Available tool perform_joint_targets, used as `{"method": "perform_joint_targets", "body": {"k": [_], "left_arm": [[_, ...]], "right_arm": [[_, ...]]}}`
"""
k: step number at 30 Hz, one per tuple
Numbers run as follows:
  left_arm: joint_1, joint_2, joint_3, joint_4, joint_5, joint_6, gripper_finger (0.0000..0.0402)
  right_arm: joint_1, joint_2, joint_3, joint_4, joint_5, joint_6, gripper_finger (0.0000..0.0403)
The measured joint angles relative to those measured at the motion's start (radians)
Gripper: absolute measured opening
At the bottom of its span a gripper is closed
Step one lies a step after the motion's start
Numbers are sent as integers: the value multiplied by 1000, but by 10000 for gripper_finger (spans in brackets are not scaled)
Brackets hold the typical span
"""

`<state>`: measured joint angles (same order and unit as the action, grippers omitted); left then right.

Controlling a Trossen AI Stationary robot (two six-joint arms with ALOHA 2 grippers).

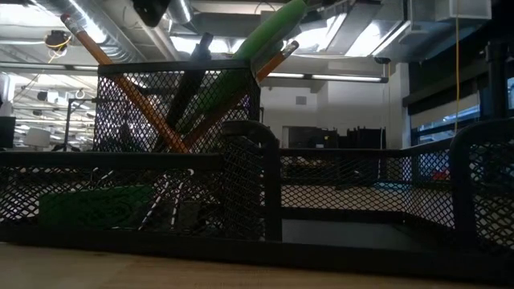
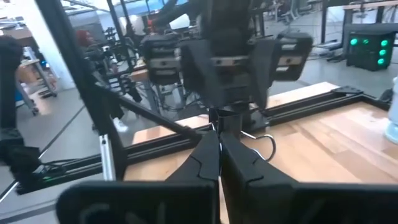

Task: Pick and place office supplies into organizer
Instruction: Put the black binder clip into the black desk organizer

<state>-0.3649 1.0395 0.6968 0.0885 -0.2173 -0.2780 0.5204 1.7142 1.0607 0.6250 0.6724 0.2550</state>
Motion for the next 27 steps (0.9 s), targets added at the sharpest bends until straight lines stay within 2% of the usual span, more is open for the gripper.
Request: {"method": "perform_joint_targets", "body": {"k": [11, 17, 22, 27], "left_arm": [[6, 110, 0, 186, -12, -2, 217], [8, 165, 0, 261, -28, 11, 221], [11, 203, 0, 329, -113, 22, 221], [27, 227, -1, 380, -94, 29, 221]], "right_arm": [[-45, 0, 0, 0, -14, -31, 5], [-60, 0, 0, -1, -14, -35, 6], [-63, 0, 0, 5, -21, -55, 6], [-65, -2, 0, 8, -19, -59, 6]]}}
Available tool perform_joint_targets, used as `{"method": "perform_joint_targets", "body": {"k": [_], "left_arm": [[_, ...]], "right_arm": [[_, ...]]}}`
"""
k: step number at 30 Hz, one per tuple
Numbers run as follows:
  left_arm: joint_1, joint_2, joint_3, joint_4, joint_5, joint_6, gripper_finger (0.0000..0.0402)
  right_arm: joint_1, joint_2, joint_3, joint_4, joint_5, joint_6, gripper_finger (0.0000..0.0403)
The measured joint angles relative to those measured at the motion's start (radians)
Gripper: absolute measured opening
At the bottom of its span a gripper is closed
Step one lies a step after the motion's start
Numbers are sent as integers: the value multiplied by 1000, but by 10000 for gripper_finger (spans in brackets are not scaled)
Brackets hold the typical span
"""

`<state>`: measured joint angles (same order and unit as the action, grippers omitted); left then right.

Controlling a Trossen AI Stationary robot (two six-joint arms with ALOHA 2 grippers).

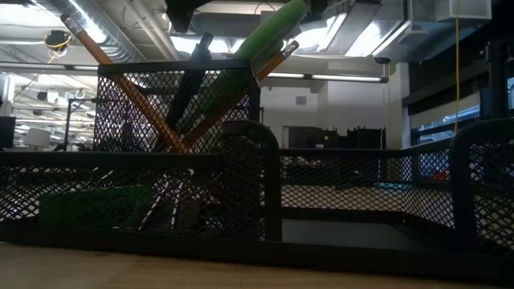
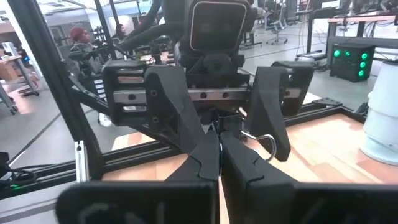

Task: Pick and place office supplies into organizer
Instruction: Put the black binder clip into the black desk organizer

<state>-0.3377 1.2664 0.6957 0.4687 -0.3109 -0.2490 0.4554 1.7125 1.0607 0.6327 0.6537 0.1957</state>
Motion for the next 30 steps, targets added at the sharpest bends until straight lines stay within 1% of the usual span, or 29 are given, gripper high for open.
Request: {"method": "perform_joint_targets", "body": {"k": [3, 7, 11, 24, 27, 30], "left_arm": [[6, 3, 0, 2, 2, -14, 215], [6, 3, 0, 7, 13, -15, 194], [6, 3, 0, 8, 28, -4, 164], [6, 2, 0, 9, 29, 13, 65], [6, 2, 0, 8, 36, 36, 53], [6, 2, 0, 8, 37, 45, 51]], "right_arm": [[0, -1, 0, -1, 1, -18, 6], [-2, -1, 0, 0, -1, -21, 6], [-2, -1, 0, -1, -2, -21, 6], [-2, -1, 0, -3, 4, -23, 6], [-2, -1, 0, -3, 5, -23, 6], [-2, -1, 0, -4, 5, -22, 6]]}}
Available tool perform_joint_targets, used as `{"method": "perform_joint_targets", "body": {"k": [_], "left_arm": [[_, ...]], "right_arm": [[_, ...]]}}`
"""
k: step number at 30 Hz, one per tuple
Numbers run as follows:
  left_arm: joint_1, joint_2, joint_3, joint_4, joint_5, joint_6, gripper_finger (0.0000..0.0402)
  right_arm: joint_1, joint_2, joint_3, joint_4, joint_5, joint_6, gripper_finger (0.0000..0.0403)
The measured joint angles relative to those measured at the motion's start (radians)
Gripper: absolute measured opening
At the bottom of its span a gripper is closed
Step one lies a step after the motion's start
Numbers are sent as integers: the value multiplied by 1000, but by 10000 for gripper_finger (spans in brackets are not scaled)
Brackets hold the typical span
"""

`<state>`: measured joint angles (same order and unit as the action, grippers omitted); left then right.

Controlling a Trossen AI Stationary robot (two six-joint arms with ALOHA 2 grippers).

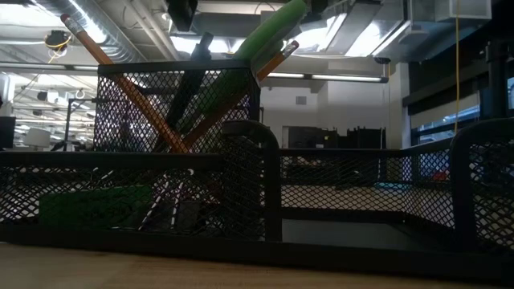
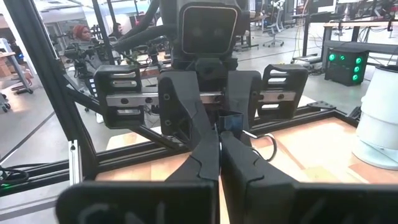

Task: Pick and place office supplies into organizer
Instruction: Put the black binder clip into the black desk organizer

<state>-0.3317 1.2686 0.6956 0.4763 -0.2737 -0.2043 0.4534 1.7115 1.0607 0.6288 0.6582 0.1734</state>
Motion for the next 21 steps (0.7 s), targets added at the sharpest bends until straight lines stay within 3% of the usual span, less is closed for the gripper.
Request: {"method": "perform_joint_targets", "body": {"k": [15, 21], "left_arm": [[0, 0, 0, 0, 2, 8, 48], [0, 0, 0, 1, 9, 9, 47]], "right_arm": [[1, 1, 0, -2, -5, 1, 6], [3, 2, 0, -2, -11, -15, 37]]}}
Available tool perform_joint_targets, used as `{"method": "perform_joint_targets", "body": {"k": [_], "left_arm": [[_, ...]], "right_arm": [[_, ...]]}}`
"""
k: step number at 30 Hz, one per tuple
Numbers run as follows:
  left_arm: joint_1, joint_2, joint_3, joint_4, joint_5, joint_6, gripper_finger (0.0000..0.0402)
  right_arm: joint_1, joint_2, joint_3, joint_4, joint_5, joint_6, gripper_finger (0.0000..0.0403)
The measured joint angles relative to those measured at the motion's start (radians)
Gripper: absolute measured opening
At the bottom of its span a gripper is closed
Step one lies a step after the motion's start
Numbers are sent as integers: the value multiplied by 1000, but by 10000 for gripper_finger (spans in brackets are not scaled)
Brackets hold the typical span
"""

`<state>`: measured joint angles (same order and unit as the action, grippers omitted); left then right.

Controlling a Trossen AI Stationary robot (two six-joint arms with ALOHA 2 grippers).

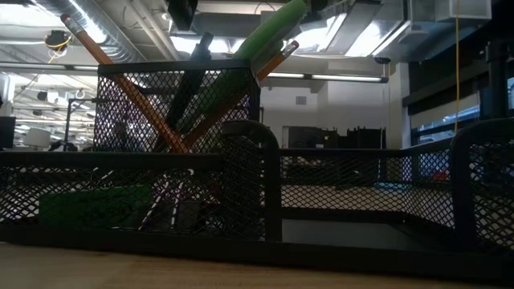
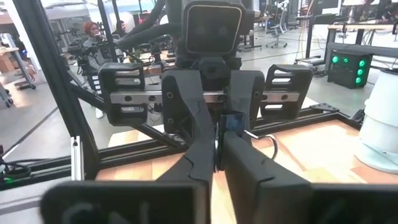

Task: Pick and place office supplies into organizer
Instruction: Put the black binder clip into the black desk organizer

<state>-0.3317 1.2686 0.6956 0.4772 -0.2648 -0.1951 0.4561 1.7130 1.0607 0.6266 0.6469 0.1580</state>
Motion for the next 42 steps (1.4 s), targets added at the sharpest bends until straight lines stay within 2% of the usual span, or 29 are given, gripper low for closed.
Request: {"method": "perform_joint_targets", "body": {"k": [10, 18, 35, 42], "left_arm": [[1, -1, 0, 6, -6, 0, 47], [2, -1, 1, 8, -8, 0, 47], [2, -4, 3, 31, -4, 0, 47], [-20, -43, 3, 30, 129, 57, 47]], "right_arm": [[2, 2, 0, -4, -5, -9, 149], [6, 2, 0, -7, -5, -8, 201], [44, 2, 0, -67, 0, -31, 211], [85, -3, 0, -215, 1, 14, 211]]}}
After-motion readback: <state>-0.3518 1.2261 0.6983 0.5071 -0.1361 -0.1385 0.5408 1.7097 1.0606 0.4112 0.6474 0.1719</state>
